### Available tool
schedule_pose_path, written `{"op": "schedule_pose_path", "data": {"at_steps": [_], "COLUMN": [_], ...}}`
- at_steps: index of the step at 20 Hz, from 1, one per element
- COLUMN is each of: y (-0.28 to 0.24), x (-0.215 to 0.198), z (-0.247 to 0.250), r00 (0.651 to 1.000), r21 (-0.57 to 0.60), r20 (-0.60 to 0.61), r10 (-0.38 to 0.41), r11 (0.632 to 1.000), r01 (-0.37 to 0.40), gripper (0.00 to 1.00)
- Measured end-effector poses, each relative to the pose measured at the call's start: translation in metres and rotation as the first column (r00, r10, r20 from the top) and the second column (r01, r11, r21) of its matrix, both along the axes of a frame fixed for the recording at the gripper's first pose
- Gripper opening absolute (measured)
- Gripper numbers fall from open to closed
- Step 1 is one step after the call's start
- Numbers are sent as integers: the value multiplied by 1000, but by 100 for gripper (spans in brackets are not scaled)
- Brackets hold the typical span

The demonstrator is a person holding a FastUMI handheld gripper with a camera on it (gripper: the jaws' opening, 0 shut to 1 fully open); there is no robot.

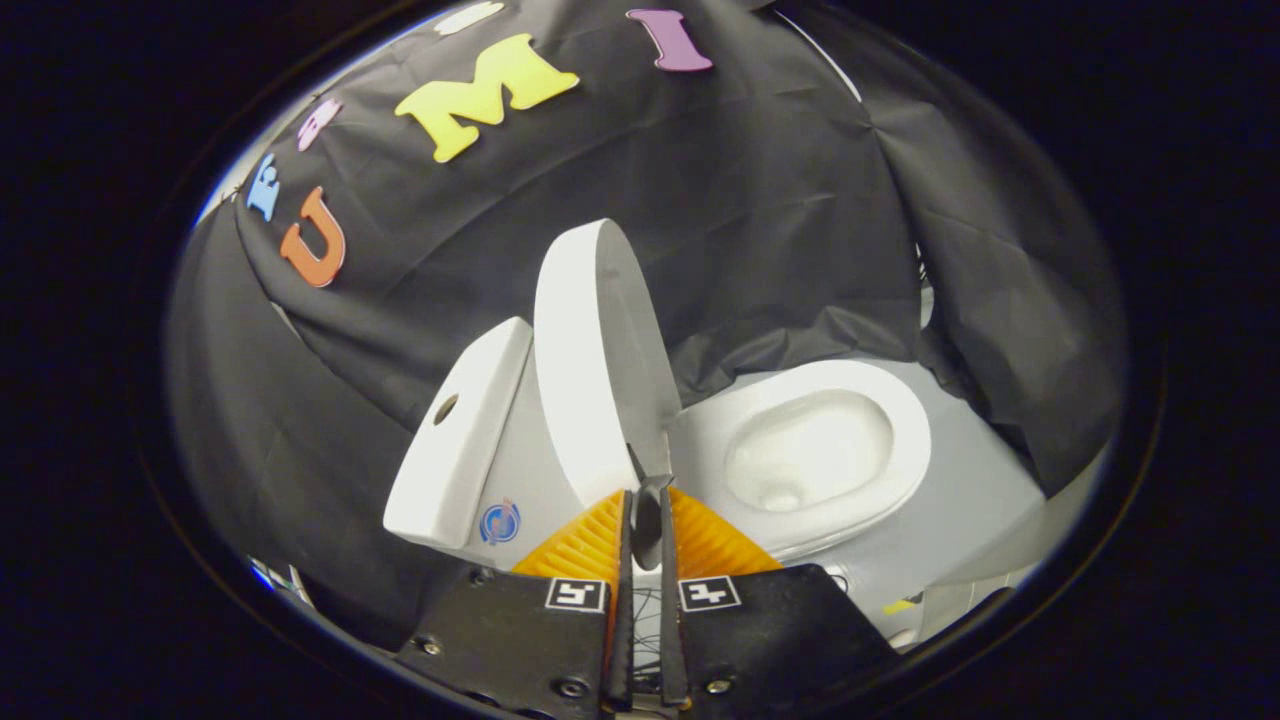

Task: Open the toilet lid.

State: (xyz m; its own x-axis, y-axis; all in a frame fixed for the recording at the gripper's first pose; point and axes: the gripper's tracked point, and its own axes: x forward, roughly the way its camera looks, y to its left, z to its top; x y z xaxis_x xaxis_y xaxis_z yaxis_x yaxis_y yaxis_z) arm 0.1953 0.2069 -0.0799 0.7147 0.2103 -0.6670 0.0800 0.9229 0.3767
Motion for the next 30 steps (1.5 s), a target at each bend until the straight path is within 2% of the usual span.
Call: {"op": "schedule_pose_path", "data": {"at_steps": [12,18,26,30], "y": [68,99,122,120], "x": [-4,-5,-6,-2], "z": [-2,-9,-13,-13], "r00": [992,982,971,974], "r21": [-107,-170,-251,-276], "r20": [21,21,23,35], "r10": [124,187,240,225], "r11": [987,969,941,939], "r01": [-121,-180,-227,-207], "gripper": [14,14,14,15]}}
